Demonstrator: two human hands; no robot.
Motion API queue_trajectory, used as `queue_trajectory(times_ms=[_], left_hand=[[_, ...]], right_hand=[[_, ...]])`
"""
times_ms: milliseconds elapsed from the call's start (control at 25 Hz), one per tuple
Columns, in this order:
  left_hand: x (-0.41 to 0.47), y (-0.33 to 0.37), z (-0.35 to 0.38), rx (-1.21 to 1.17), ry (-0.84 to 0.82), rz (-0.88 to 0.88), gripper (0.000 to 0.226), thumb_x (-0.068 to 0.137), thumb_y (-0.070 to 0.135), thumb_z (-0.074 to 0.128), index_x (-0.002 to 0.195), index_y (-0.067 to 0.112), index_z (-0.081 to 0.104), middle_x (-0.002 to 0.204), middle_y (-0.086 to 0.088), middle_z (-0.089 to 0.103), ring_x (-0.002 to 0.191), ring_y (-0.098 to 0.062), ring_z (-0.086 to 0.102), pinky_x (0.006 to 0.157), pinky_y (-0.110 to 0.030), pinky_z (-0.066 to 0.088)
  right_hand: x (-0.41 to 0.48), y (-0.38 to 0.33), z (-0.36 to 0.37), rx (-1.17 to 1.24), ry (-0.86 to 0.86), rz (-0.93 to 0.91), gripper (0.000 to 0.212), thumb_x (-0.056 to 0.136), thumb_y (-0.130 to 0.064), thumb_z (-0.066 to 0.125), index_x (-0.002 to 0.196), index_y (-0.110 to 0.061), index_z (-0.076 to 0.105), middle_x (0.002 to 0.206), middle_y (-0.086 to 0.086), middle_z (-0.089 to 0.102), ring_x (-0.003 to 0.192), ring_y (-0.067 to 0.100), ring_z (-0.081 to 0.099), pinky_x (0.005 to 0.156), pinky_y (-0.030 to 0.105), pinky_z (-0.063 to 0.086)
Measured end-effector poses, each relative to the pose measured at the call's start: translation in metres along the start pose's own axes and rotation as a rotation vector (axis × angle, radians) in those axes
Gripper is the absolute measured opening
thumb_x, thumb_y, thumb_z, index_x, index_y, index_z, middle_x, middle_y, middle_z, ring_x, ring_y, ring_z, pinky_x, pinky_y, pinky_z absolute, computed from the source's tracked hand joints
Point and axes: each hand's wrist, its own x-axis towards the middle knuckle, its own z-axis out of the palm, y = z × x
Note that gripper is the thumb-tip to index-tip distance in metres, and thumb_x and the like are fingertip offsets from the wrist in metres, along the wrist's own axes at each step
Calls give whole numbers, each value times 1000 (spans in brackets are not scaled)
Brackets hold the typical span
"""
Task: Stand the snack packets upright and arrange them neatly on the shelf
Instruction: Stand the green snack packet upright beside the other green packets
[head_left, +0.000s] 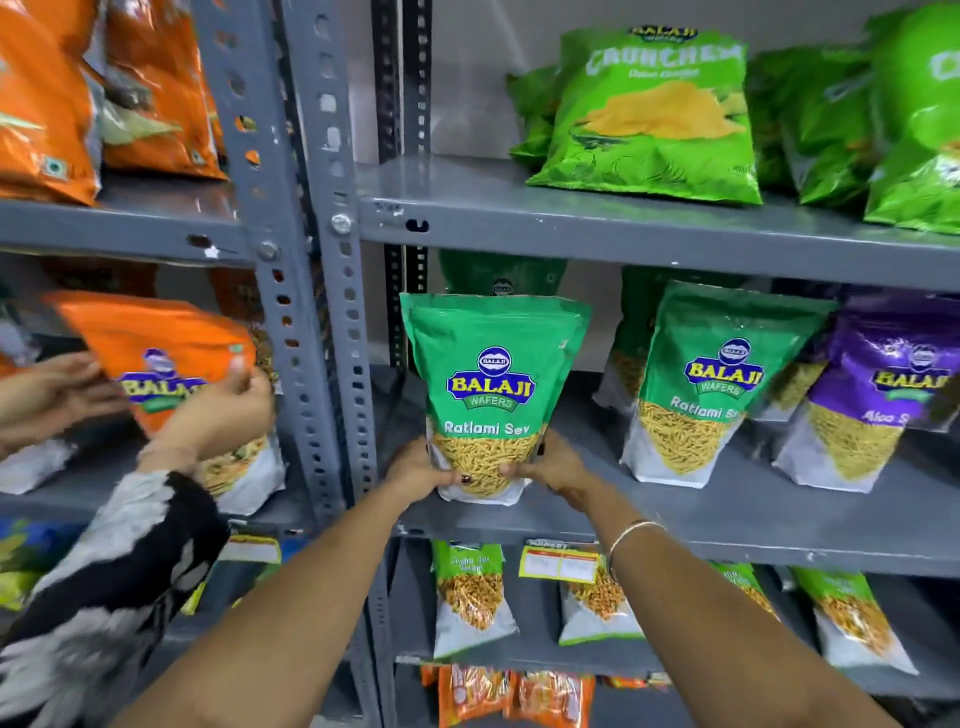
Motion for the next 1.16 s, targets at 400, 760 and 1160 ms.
queue_trajectory(times_ms=[400,760,1160], left_hand=[[-25,-1,3,67,36,-19,56,70,12,77,121,3,55,128,-16,62,118,-27,58,100,-36,46],[-24,19,-6,313,-223,-222,61,77,16,71,132,7,46,137,-13,51,123,-32,52,101,-41,47],[-18,127,116,435,-592,-139,39,91,31,52,117,2,52,105,-10,56,83,-19,56,85,-37,52]], right_hand=[[-20,5,3,-103,-8,4,74,67,-15,81,131,-10,43,134,15,57,102,24,58,56,14,43],[-25,1,-2,-108,-70,27,77,74,-7,75,139,-6,33,144,14,46,98,17,57,61,8,50],[-46,37,-199,-377,101,417,12,86,-12,63,90,-7,54,76,9,52,62,8,57,45,16,48]])
